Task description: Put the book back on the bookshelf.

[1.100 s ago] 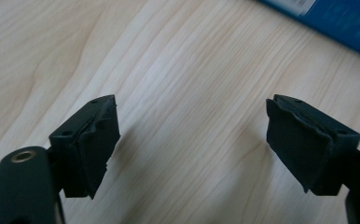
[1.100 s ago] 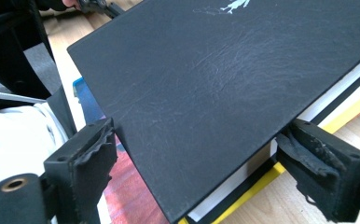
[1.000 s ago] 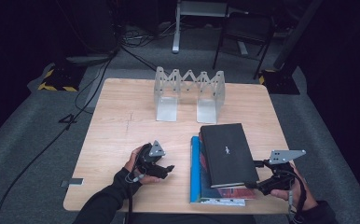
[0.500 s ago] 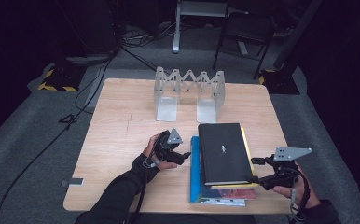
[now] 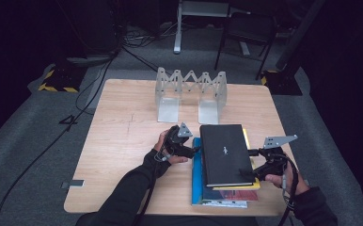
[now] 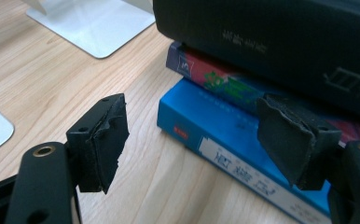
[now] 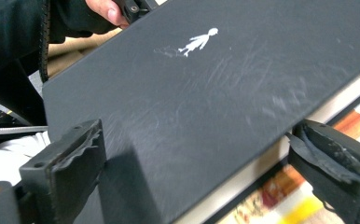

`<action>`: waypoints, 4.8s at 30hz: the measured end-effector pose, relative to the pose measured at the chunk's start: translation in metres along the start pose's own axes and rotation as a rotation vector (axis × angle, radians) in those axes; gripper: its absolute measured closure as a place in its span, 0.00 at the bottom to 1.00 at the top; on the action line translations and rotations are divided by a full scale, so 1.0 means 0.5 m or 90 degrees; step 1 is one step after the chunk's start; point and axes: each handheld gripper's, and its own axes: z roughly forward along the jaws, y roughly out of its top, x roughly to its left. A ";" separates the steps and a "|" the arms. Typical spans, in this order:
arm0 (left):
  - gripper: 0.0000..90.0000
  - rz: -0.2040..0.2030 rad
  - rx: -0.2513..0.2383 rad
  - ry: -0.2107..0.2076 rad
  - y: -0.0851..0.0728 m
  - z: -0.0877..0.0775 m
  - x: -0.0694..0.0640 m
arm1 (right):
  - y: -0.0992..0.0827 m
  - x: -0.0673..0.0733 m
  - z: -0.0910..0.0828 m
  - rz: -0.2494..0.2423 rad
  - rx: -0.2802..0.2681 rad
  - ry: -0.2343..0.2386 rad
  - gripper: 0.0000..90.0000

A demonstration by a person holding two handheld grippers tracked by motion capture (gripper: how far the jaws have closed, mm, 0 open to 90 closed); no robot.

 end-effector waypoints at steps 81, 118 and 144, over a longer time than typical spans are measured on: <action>0.65 0.058 -0.168 0.029 0.182 -0.169 -0.014 | 0.036 0.076 -0.076 -0.237 -0.264 -0.207 0.72; 0.35 0.113 -0.044 -0.123 0.019 -0.079 -0.140 | 0.000 0.109 -0.084 -0.268 -0.280 -0.186 0.79; 0.51 0.153 -0.161 -0.181 0.108 -0.117 -0.160 | -0.044 0.087 -0.053 -0.187 -0.191 -0.226 0.40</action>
